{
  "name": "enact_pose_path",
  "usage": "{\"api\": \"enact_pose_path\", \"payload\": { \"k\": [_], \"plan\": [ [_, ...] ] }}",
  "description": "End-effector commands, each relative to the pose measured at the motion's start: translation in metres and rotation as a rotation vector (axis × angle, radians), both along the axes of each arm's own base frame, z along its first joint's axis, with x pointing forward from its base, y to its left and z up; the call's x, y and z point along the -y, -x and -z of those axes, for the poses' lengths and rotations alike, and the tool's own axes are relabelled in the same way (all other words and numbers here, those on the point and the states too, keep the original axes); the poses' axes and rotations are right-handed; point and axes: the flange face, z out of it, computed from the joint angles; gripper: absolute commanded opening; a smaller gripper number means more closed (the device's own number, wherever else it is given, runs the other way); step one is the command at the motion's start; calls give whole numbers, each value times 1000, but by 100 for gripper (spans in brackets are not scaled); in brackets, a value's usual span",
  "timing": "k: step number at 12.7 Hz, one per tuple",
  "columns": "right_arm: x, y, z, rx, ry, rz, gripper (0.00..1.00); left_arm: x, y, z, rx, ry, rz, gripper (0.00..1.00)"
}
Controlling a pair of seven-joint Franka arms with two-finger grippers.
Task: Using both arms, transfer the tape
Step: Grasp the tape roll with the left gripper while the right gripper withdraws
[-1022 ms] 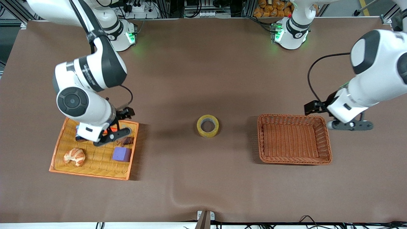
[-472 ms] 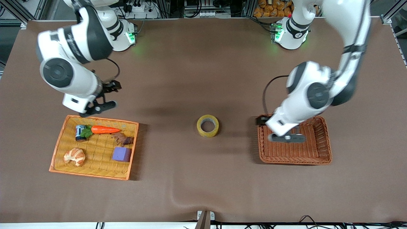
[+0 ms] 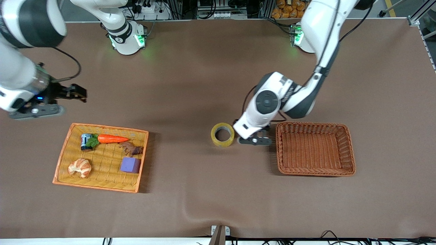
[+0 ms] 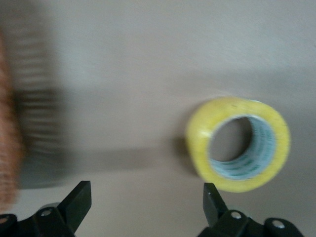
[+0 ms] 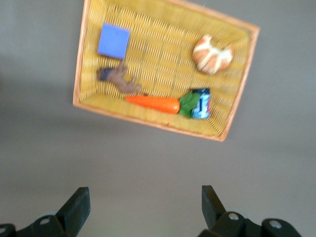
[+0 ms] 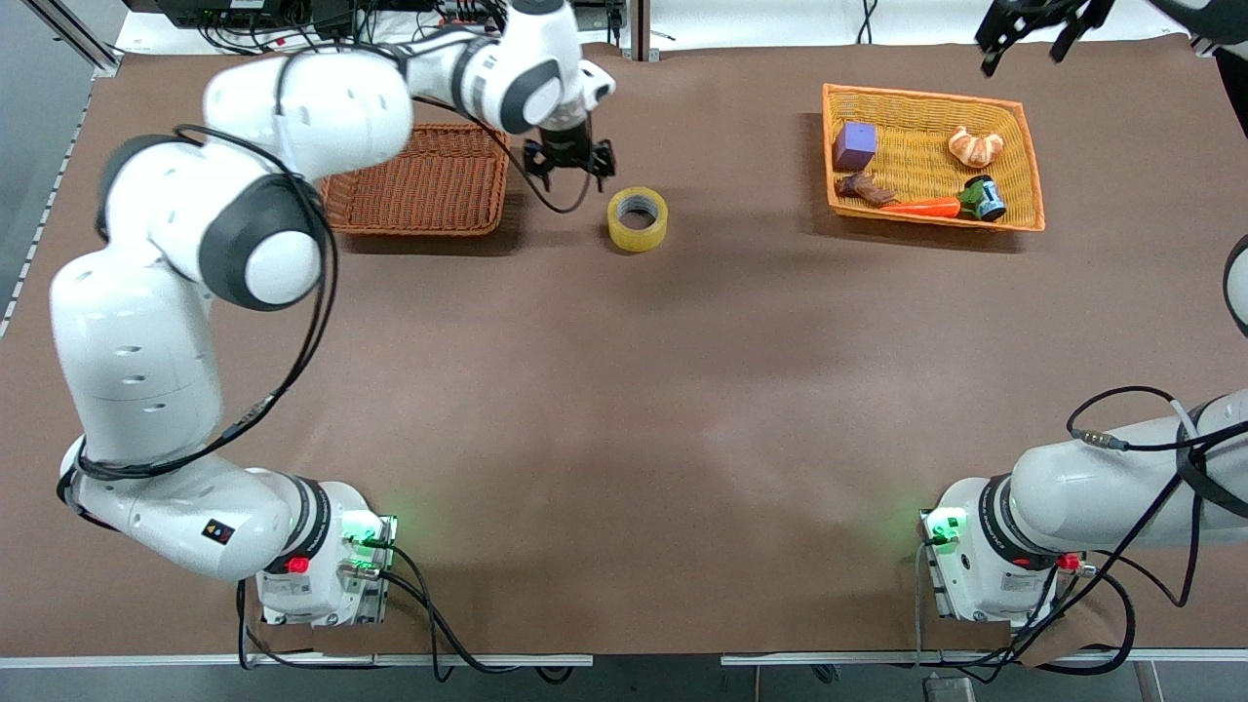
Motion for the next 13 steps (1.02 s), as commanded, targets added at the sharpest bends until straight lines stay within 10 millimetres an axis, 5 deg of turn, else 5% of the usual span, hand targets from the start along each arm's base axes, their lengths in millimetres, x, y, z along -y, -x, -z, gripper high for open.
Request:
{"api": "enact_pose_path", "payload": {
  "k": [1,3,8,10,11,13],
  "plan": [
    [7,1,-37,57,-24,43,100,33,-19,16,63,26,-49,100],
    [4,7,-54,85,-20,147,100,37,-22,37,94,51,-50,100],
    [-14,6,-59,110,-10,146,100,32,-27,72,112,57,-17,100],
    [-14,6,-60,114,-9,152,100,42,-18,73,111,53,3,41],
    [-12,7,-61,112,-8,157,100,52,-10,68,123,50,26,22],
    [-6,15,-69,105,-8,174,100,52,-8,71,124,33,39,2]
  ]
}}
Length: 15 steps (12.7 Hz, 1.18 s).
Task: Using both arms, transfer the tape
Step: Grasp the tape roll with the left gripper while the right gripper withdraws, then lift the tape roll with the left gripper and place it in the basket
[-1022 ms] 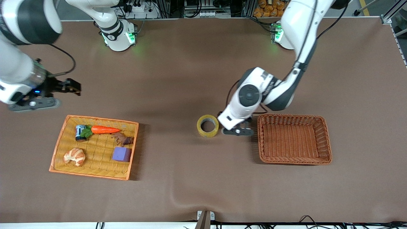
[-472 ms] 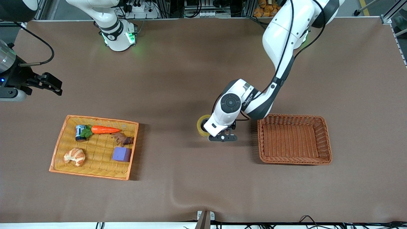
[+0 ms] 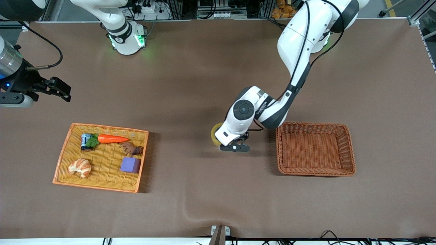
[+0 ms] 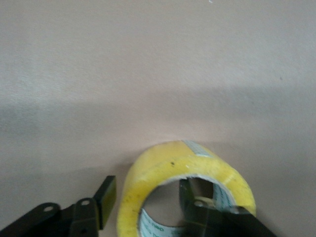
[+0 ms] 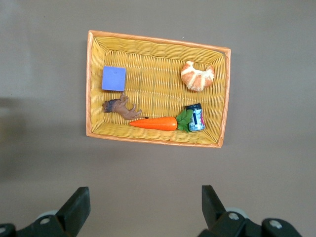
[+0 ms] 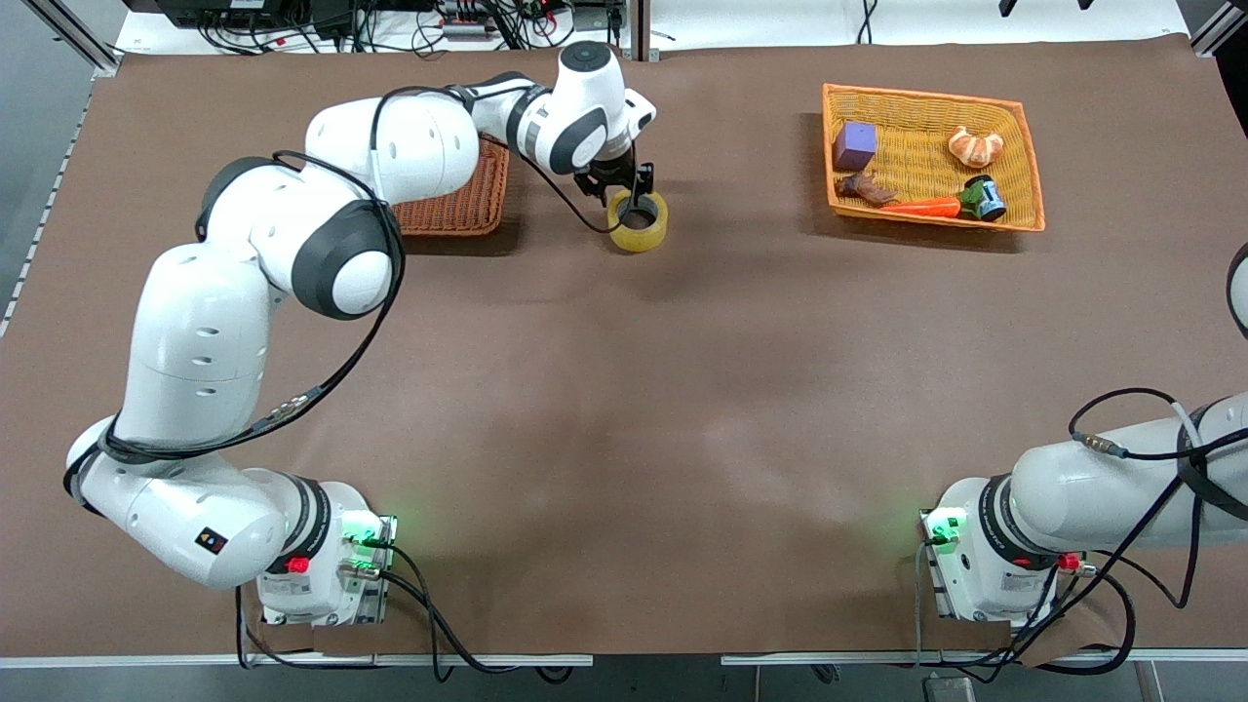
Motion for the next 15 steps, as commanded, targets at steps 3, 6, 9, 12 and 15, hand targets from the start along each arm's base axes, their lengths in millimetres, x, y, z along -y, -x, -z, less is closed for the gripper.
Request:
{"api": "enact_pose_path", "payload": {
  "k": [3,6,9,12,15],
  "plan": [
    [21,21,-13,-55,5,61,100,1,4,8,10,-35,27,0],
    [23,26,-20,-42,1,65,100,-8,-5,-4,43,-54,48,0],
    [36,25,-19,-50,-5,77,100,-41,-31,-55,54,-64,-2,0],
    [36,26,-16,-60,-5,77,100,-131,-74,-154,65,-79,-53,0],
    [43,29,-21,-53,-6,90,100,-250,-103,-209,27,-120,-91,0]
  ]
}}
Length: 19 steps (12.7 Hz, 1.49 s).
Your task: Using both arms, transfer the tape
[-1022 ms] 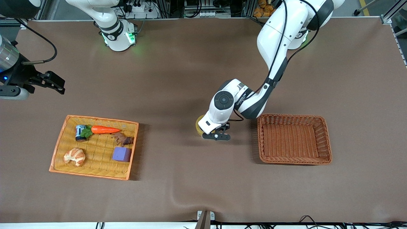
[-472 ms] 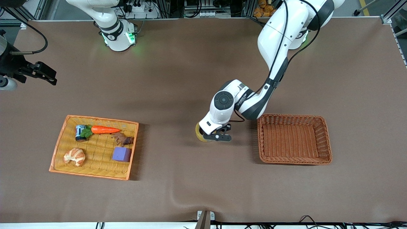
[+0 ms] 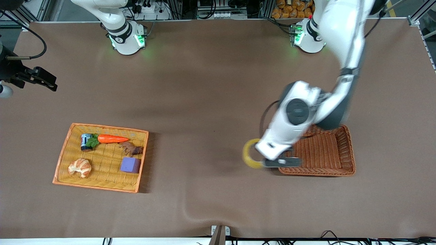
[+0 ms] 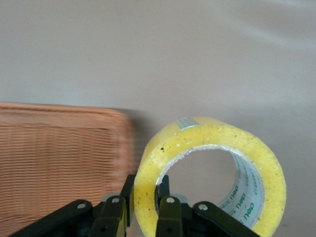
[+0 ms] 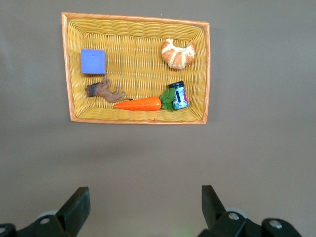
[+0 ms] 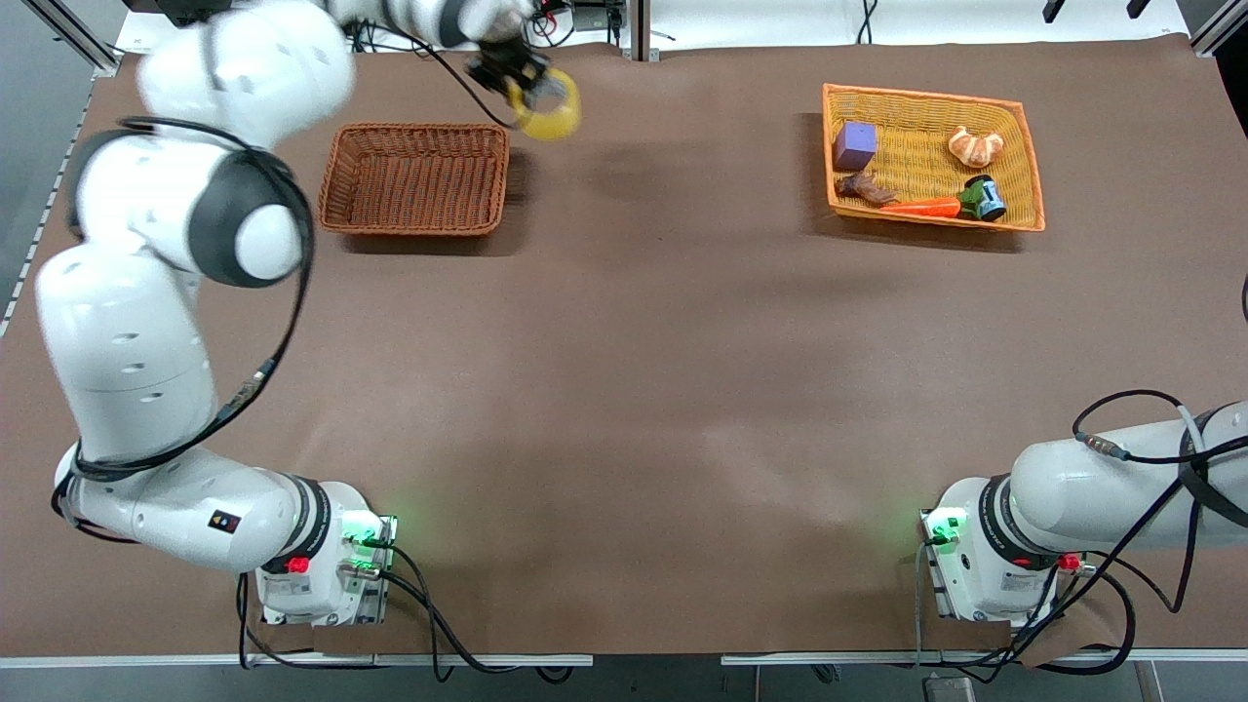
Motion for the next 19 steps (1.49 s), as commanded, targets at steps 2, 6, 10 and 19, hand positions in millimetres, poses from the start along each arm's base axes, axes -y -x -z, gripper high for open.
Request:
{"api": "enact_pose_path", "payload": {
  "k": [2,6,10,19],
  "plan": [
    [11,8,-7,4,-17,8,100,-151,-21,-19,-72,-10,14,0],
    [9,7,-9,16,-17,4,100,-235,-17,58,-181,9,-47,0],
    [0,7,-9,11,-88,-79,100,-244,27,136,-184,18,-72,0],
    [-9,15,-9,-20,-7,-31,100,-258,0,-64,-50,-56,-44,100]
  ]
}}
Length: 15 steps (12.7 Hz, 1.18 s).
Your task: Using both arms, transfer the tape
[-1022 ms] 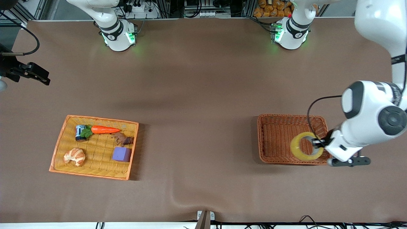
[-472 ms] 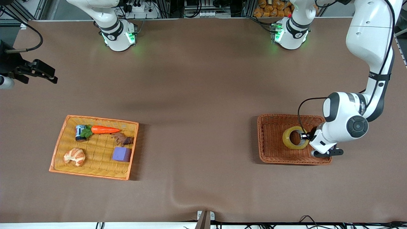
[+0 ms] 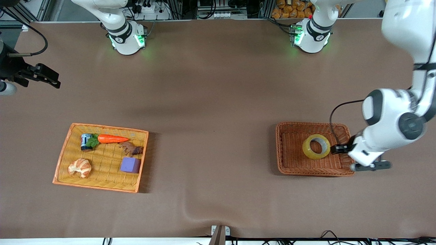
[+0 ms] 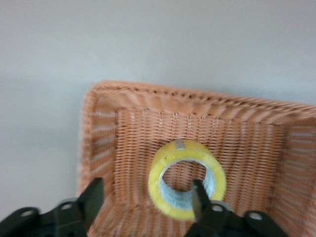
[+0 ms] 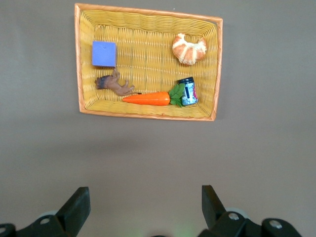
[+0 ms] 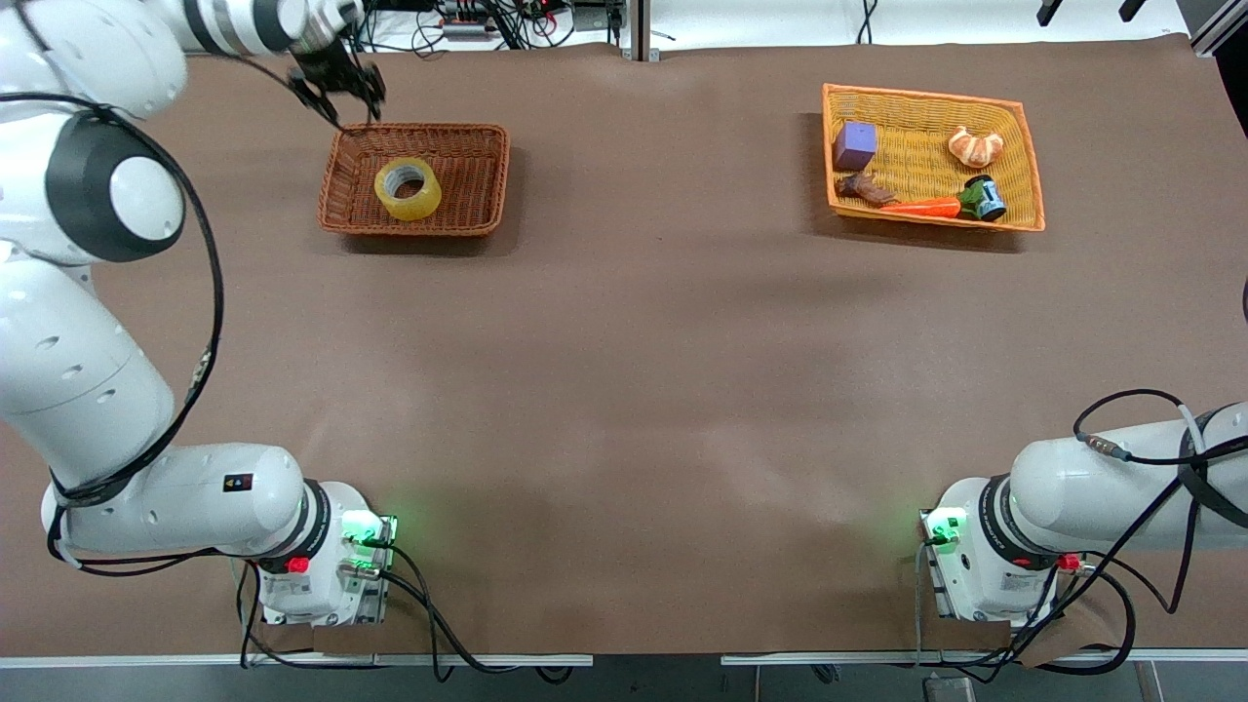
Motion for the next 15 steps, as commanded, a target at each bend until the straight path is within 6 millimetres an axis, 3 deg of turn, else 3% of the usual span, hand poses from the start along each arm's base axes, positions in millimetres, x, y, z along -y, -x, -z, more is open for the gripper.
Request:
{"api": "enact_pose_path", "payload": {
  "k": [1,4,5,6,9,11,15],
  "plan": [
    [0,9,-7,-2,11,-8,100,-8,18,-112,12,-58,18,100],
    [26,10,-8,-7,-97,32,100,-4,64,-205,70,-65,81,100],
    [35,9,-8,-1,-115,49,100,-6,77,-229,90,-63,162,100],
    [31,9,-8,-3,-114,42,100,-12,88,-245,105,-57,215,100],
    [28,9,-5,-14,-112,36,100,-29,113,-261,77,76,139,100],
    [25,10,-6,-10,-113,17,100,-14,125,-272,67,75,126,100],
    [23,10,-7,-6,-113,-37,100,6,128,-263,42,62,163,100]
  ]
}}
